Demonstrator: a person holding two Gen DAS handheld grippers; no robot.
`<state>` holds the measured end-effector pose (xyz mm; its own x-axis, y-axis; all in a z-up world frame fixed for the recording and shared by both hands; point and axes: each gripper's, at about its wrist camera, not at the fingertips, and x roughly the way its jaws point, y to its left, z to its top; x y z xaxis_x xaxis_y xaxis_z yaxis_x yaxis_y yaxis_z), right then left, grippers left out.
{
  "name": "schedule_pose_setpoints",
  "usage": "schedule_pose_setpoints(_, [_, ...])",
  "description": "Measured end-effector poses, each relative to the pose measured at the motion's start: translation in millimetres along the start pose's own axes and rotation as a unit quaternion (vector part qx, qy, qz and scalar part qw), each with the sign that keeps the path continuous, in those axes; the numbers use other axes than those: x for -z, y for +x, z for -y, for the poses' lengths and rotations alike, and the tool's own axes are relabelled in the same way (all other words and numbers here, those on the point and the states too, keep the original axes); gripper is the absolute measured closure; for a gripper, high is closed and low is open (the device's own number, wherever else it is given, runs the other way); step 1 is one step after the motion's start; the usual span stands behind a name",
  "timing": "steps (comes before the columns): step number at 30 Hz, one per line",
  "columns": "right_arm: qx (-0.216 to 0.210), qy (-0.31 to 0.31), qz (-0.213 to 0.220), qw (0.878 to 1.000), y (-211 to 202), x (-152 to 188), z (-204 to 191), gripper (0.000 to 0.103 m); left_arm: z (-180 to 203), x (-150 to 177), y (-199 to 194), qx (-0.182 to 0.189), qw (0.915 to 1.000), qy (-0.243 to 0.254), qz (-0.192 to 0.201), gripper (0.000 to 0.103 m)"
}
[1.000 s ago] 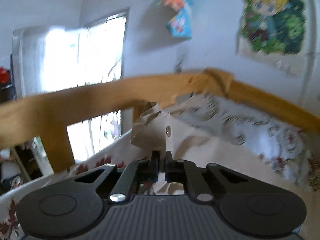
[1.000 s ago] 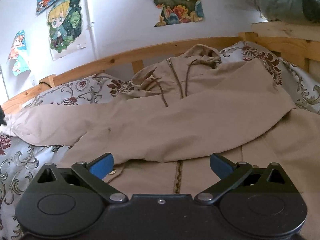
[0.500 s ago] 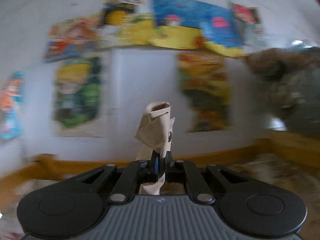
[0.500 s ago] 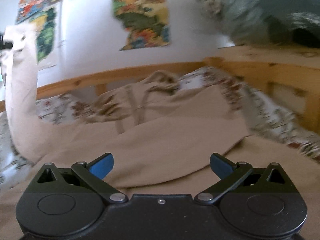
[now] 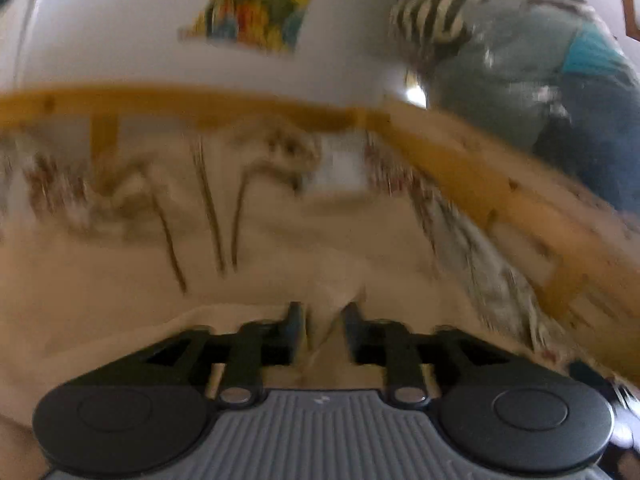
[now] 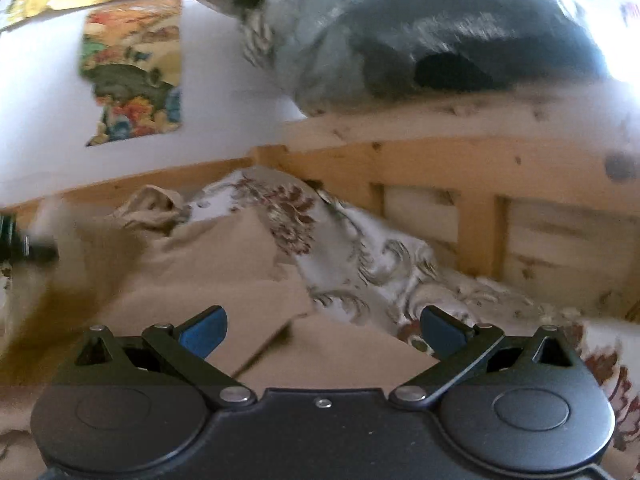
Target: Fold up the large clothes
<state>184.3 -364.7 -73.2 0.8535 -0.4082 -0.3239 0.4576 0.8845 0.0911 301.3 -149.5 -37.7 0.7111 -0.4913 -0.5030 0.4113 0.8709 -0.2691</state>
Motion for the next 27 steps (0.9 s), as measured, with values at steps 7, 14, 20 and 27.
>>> schedule_pose_setpoints(7, [-0.026,-0.001,-0.001,1.000,4.7,4.1,-8.2,0.001,-34.4,21.5,-44.7,-0.003,0.9999,0.010,0.008,0.018])
schedule_pose_setpoints(14, [-0.115,-0.010,-0.034,0.993,6.4,13.5,-37.0,0.008,-114.0,7.9,-72.1,-0.259,0.9657,-0.005,0.012,0.017])
schedule_pose_setpoints(20, [-0.184,-0.040,-0.076,0.979,12.4,24.6,-67.8,0.031,-210.9,0.6,-84.6,-0.327,0.9395,-0.100,0.016,0.039])
schedule_pose_setpoints(27, [-0.200,-0.034,-0.138,0.969,30.5,36.0,-78.8,0.050,-256.9,4.3,-60.3,-0.251,0.9474,-0.198,-0.013,0.048])
